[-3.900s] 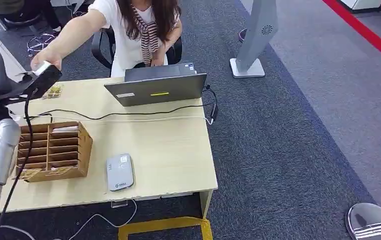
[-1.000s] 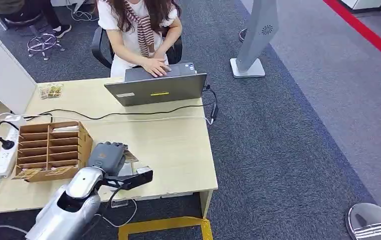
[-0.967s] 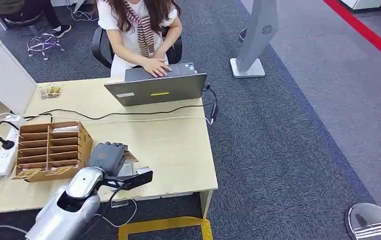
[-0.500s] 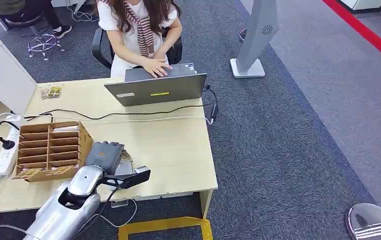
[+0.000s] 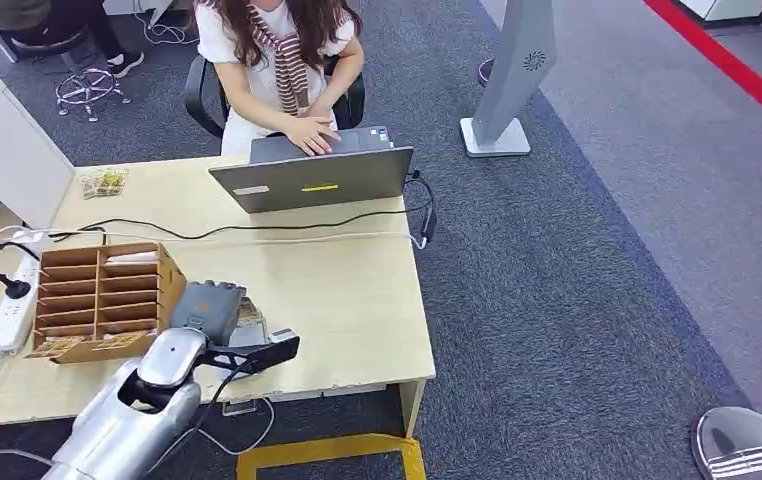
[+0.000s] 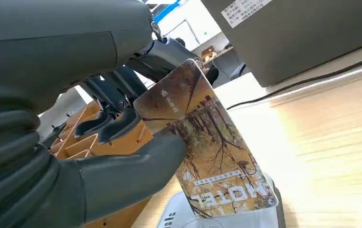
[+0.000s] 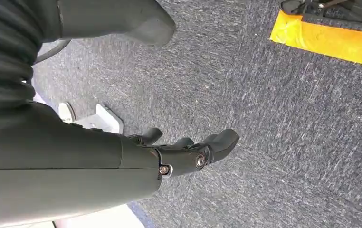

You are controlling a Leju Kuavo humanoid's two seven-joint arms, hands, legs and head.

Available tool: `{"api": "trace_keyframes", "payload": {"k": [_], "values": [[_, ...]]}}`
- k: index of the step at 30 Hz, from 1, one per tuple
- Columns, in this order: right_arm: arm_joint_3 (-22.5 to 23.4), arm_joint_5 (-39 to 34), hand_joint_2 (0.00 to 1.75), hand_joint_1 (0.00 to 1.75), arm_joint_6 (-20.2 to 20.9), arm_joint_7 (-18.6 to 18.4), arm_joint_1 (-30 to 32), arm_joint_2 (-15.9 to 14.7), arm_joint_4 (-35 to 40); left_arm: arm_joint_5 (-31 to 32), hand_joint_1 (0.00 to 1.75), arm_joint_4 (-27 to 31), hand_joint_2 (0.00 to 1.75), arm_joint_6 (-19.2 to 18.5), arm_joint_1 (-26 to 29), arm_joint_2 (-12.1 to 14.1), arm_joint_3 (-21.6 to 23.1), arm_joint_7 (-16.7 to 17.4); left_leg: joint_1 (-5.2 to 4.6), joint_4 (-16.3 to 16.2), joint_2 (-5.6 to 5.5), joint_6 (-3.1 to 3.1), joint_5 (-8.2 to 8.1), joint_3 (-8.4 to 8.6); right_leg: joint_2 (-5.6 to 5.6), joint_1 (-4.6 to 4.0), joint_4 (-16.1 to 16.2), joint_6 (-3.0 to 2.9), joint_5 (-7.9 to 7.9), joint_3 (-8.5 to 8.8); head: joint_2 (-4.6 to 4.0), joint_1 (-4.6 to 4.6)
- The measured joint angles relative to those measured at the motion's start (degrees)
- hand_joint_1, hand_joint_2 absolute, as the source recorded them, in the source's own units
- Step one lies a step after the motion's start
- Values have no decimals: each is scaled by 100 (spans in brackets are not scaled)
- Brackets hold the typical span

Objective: Pass the card to the sensor for recognition and then transmit it.

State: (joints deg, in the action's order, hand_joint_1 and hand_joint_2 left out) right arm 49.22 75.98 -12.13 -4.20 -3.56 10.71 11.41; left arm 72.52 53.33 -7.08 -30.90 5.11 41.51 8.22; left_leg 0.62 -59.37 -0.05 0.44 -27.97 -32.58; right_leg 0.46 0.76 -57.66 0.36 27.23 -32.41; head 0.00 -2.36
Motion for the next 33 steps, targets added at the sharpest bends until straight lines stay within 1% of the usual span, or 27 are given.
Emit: {"api": "trace_keyframes", "payload": {"k": [10, 13, 16, 18, 25, 26, 27, 31, 33], "values": [[2, 2, 175, 0, -4, 4, 0, 0, 0, -59, 175, -98, 175, -79, -108, 0, 11, -6, 0, 0, 0, -1, 2, 4, 0, 0, -1, 0, 0, 2, 0, 0], [7, -35, 175, 0, -4, 39, 0, 0, 0, -101, 175, -96, 175, 112, -155, -2, 11, -22, 0, 0, 0, 0, 3, 4, 0, 0, -1, 0, -1, 1, 0, 0], [28, -42, 175, 0, -2, 112, 5, 0, 0, -101, 175, 90, 175, 560, -177, 20, 11, -50, 0, -1, -3, 4, 6, -1, -2, 0, -1, -1, -2, -2, 0, 0], [44, -35, 175, 0, 2, 140, 4, 0, 0, -31, 175, 349, 175, 1004, -224, 31, 0, -55, 0, -1, -8, 4, 6, -5, -8, 0, -1, -1, -2, -2, 0, 0], [57, 39, 175, 0, -94, 136, 1, 20, -9, 136, 175, 1139, 175, 1598, -494, 81, -201, -137, 0, -1, -7, 4, 6, -7, -10, 0, -1, -1, -2, -3, 0, 0], [57, 81, 175, 0, -105, 138, 1, 33, -11, 210, 175, 1238, 175, 1741, -509, 96, -245, -177, 0, -1, -7, 4, 6, -7, -9, 0, -1, -1, -2, -4, 0, 0], [55, 131, 175, 0, -107, 138, 1, 37, -13, 278, 175, 1342, 175, 2018, -542, 112, -295, -243, 0, -1, -7, 4, 6, -8, -9, 0, -1, -1, -2, -6, 0, -2], [15, 297, 175, 0, -39, 147, -6, 44, -22, 448, 175, 1445, 175, 2508, -918, 127, -586, -437, 1, -1, -8, 3, 7, -8, -9, -1, -4, -3, -3, -7, 0, 0], [-33, 367, 175, 0, 74, 216, -9, 42, -22, 641, 175, 1232, 175, 2833, -1251, 140, -779, -494, 3, -1, -9, 1, 12, -9, -10, -3, -5, -5, -5, -6, 0, -2]]}}
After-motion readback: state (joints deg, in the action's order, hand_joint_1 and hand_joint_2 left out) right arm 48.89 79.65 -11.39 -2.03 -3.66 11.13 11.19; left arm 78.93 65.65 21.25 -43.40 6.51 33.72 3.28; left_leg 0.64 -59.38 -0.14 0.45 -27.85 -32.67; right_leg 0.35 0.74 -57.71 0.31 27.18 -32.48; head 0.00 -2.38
